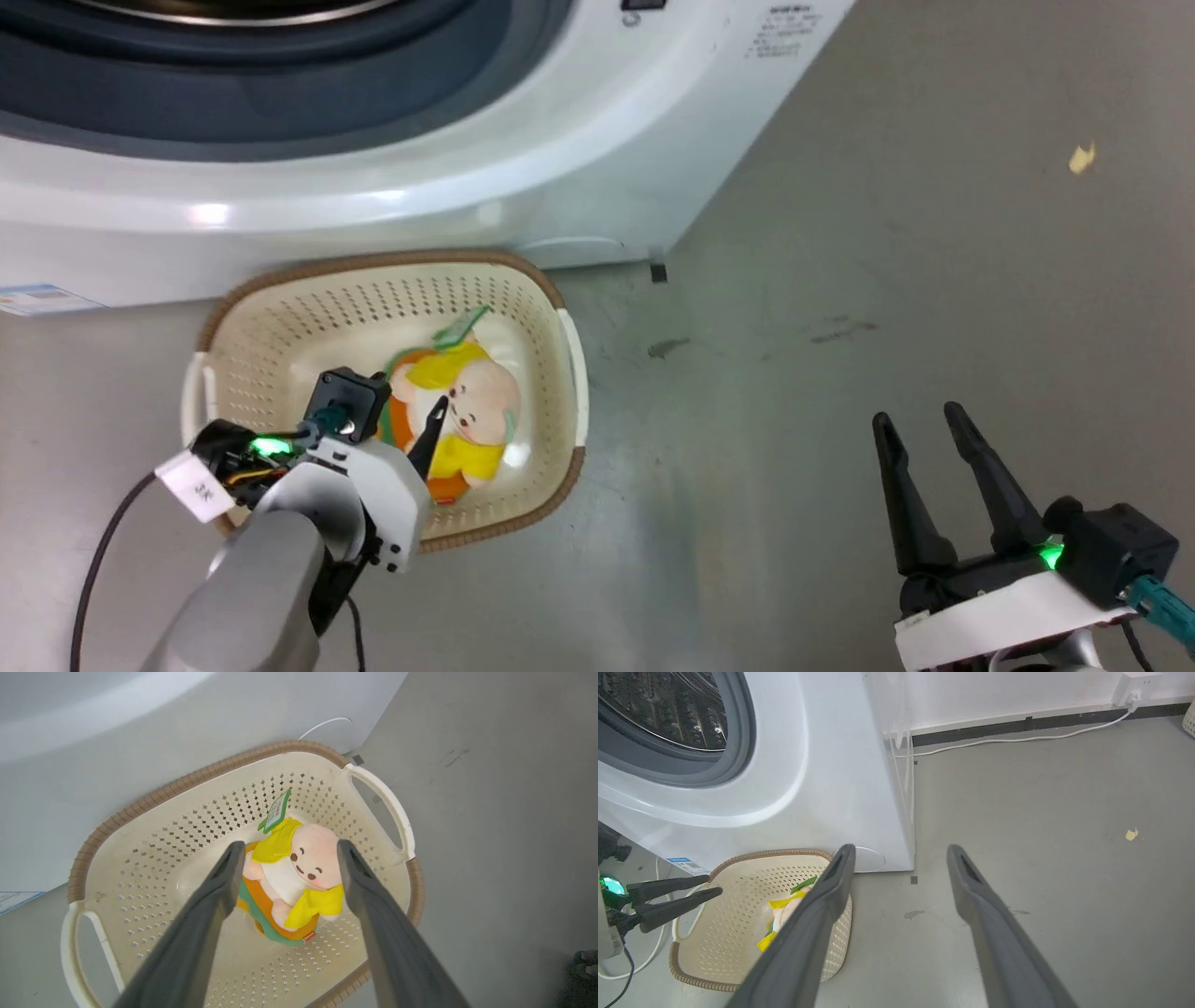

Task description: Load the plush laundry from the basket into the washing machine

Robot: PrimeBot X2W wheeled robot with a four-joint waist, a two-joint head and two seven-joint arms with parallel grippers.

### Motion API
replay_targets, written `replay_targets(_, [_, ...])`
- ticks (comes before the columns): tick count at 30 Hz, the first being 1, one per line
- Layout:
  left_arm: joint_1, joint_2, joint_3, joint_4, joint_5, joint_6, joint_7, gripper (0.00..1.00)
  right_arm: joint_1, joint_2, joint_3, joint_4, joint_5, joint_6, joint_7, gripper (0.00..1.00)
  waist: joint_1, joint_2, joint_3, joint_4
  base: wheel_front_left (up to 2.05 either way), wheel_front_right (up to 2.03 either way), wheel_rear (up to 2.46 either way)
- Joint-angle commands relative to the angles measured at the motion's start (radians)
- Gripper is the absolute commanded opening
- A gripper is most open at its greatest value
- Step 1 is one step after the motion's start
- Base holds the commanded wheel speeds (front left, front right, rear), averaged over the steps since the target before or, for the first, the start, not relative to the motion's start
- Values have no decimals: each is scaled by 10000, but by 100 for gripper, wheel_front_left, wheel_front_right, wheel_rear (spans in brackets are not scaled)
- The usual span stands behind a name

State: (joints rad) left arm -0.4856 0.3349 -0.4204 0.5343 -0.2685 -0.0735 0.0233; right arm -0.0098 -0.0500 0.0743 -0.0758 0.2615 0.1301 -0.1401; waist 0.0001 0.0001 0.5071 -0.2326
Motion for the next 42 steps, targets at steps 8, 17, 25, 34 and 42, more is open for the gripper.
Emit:
replay_targets(8, [-1171,458,-943,1056,-545,-106,473,100,-212,-2,345,-146,468,4,-268,100,-1,-1,930,-504,0,0,0])
replay_targets(17, [-2192,787,-1933,1897,-977,-197,976,100,-220,-2,577,-278,858,4,-455,100,-1,-1,1714,-836,0,0,0])
replay_targets(25, [-3016,1140,-2659,2913,-1164,-197,1110,100,-188,-2,934,-349,1119,5,-621,100,-1,-1,2397,-1133,0,0,0])
replay_targets(34, [-3986,1459,-3318,3963,-1614,-279,1260,100,-148,-2,1158,-484,1506,5,-808,100,-1,-1,3249,-1431,0,0,0])
replay_targets(42, [-4712,1807,-3818,4944,-2093,-308,1123,100,99,-2,1137,-576,1835,5,-975,100,-1,-1,3925,-1740,0,0,0])
